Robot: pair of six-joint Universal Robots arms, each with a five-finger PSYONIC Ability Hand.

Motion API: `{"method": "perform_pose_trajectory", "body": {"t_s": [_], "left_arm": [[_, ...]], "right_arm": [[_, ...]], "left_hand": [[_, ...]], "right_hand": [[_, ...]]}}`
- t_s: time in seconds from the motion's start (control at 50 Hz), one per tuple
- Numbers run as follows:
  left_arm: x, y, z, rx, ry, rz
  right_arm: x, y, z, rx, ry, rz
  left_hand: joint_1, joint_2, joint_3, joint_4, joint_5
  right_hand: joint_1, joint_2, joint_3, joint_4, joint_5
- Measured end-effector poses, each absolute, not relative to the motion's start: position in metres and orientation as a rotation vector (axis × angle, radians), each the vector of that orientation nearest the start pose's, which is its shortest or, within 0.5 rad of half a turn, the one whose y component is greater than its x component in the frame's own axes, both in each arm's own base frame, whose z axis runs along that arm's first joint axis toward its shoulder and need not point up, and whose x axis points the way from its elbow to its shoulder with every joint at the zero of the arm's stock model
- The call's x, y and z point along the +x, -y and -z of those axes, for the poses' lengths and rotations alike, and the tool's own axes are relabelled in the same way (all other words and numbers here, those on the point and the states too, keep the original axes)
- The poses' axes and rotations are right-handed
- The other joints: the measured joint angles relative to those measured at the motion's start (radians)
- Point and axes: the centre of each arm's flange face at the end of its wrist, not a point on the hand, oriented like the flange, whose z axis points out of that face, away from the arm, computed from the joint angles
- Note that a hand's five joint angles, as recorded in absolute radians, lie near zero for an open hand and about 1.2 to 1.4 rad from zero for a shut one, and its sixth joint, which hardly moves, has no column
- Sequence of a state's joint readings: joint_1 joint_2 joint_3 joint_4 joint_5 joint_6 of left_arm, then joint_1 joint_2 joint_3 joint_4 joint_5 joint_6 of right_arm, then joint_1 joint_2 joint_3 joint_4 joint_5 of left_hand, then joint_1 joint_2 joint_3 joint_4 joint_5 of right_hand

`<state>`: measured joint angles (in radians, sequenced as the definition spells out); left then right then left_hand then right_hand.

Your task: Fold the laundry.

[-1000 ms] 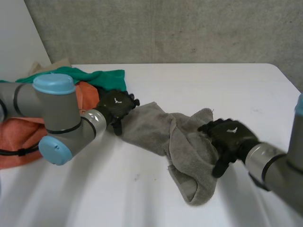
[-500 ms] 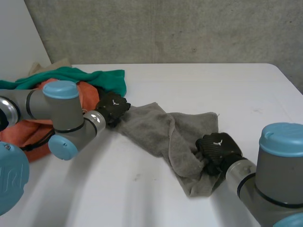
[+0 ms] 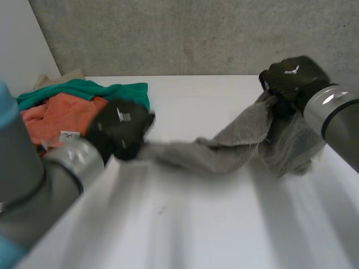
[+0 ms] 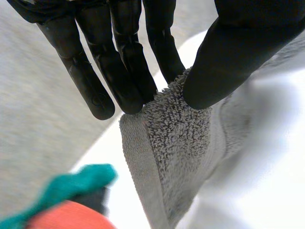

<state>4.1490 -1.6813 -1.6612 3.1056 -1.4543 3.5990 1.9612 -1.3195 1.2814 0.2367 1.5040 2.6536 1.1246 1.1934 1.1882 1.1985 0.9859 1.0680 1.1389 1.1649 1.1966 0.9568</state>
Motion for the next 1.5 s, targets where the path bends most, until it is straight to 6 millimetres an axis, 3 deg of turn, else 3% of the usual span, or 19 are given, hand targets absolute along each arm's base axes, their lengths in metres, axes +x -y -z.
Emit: {"method": "perform_pose_trajectory", "body": {"t_s": [0.04, 0.08, 0.1, 0.16, 0.32, 0.38, 0.46, 0.62, 0.66, 0.68, 0.7, 0.76, 0.94, 1.02, 1.12, 1.24, 1.3, 1.42, 1.5], "left_arm": [[-0.282, 0.167, -0.232, 1.426, -2.241, 1.982], [-0.282, 0.156, -0.219, 1.469, -2.264, 1.941], [-0.283, 0.149, -0.21, 1.501, -2.278, 1.911], [-0.285, 0.141, -0.198, 1.54, -2.286, 1.878], [-0.301, 0.174, -0.229, 1.383, -2.221, 2.071], [-0.308, 0.201, -0.24, 1.271, -2.247, 2.154], [-0.321, 0.227, -0.235, 1.208, -2.34, 2.193], [-0.355, 0.249, -0.189, 1.369, -2.598, 2.146], [-0.362, 0.248, -0.174, 1.439, -2.669, 2.091], [-0.362, 0.248, -0.174, 1.439, -2.669, 2.091], [-0.364, 0.247, -0.168, 1.458, -2.703, 2.056], [-0.362, 0.249, -0.162, 1.413, -2.742, 2.002], [-0.325, 0.267, -0.205, 1.063, -2.625, 2.074], [-0.316, 0.265, -0.217, 1.038, -2.584, 2.099], [-0.319, 0.272, -0.22, 1.105, -2.485, 2.136], [-0.335, 0.303, -0.247, 1.162, -2.118, 2.356], [-0.345, 0.318, -0.28, 1.112, -1.823, 2.551], [-0.348, 0.31, -0.326, 1.034, -1.557, 2.733], [-0.342, 0.29, -0.33, 1.058, -1.586, 2.722]], "right_arm": [[0.261, 0.27, -0.285, -1.106, -2.199, 1.96], [0.262, 0.271, -0.279, -1.11, -2.213, 1.937], [0.262, 0.271, -0.272, -1.113, -2.226, 1.914], [0.263, 0.269, -0.264, -1.113, -2.235, 1.895], [0.268, 0.249, -0.286, -1.098, -2.094, 1.999], [0.268, 0.236, -0.307, -1.07, -1.999, 2.052], [0.267, 0.222, -0.33, -1.029, -1.897, 2.092], [0.261, 0.193, -0.368, -0.97, -1.723, 2.137], [0.259, 0.188, -0.372, -0.964, -1.705, 2.144], [0.259, 0.188, -0.372, -0.964, -1.705, 2.144], [0.257, 0.187, -0.373, -0.964, -1.709, 2.143], [0.255, 0.188, -0.366, -0.97, -1.752, 2.119], [0.248, 0.224, -0.307, -1.066, -2.064, 1.911], [0.244, 0.244, -0.28, -1.13, -2.195, 1.82], [0.248, 0.271, -0.266, -1.113, -2.252, 1.842], [0.257, 0.318, -0.289, -0.869, -2.104, 2.159], [0.261, 0.338, -0.322, -0.682, -1.899, 2.395], [0.261, 0.34, -0.357, -0.583, -1.714, 2.535], [0.261, 0.33, -0.355, -0.651, -1.764, 2.46]], "left_hand": [[0.0, -0.003, -0.003, -0.003, -0.003], [-0.174, -0.208, -0.182, -0.191, -0.162], [-0.443, -0.421, -0.414, -0.427, -0.395], [-0.852, -0.825, -0.814, -0.836, -0.802], [-0.891, -0.974, -0.959, -0.978, -0.932], [-0.891, -0.976, -0.962, -0.978, -0.931], [-0.891, -0.976, -0.962, -0.978, -0.932], [-0.845, -0.917, -0.922, -0.932, -0.889], [-0.32, -0.473, -0.471, -0.477, -0.441], [-0.32, -0.473, -0.471, -0.477, -0.441], [-0.059, -0.199, -0.217, -0.221, -0.192], [0.018, -0.016, -0.017, -0.017, -0.028], [0.018, -0.003, -0.001, -0.004, -0.028], [0.018, -0.002, 0.001, -0.004, -0.028], [0.018, -0.002, 0.001, -0.003, -0.028], [0.018, -0.001, 0.001, 0.0, -0.028], [0.018, -0.001, 0.001, 0.0, -0.028], [0.018, -0.001, 0.001, 0.0, -0.028], [0.018, -0.001, 0.001, 0.0, -0.028]], "right_hand": [[0.0, 0.0, 0.0, 0.001, 0.0], [0.0, 0.0, 0.0, 0.001, 0.0], [0.0, 0.0, 0.0, 0.001, 0.0], [0.0, 0.0, 0.0, 0.001, 0.0], [0.0, 0.0, 0.0, 0.001, 0.0], [0.0, 0.0, 0.0, 0.001, 0.0], [0.0, 0.0, 0.001, 0.001, 0.0], [0.0, 0.01, 0.008, 0.001, 0.0], [0.0, 0.01, 0.008, 0.001, 0.0], [0.0, 0.01, 0.008, 0.001, 0.0], [0.0, 0.01, 0.008, 0.001, 0.0], [0.0, 0.01, 0.008, 0.001, 0.0], [0.0, 0.01, 0.008, 0.001, 0.01], [0.0, 0.01, 0.008, 0.001, 0.01], [0.0, 0.01, 0.008, 0.001, 0.01], [0.0, 0.01, 0.008, 0.001, 0.01], [0.0, 0.01, 0.008, 0.001, 0.01], [0.0, 0.01, 0.008, 0.001, 0.022], [0.0, 0.01, 0.008, 0.001, 0.026]]}}
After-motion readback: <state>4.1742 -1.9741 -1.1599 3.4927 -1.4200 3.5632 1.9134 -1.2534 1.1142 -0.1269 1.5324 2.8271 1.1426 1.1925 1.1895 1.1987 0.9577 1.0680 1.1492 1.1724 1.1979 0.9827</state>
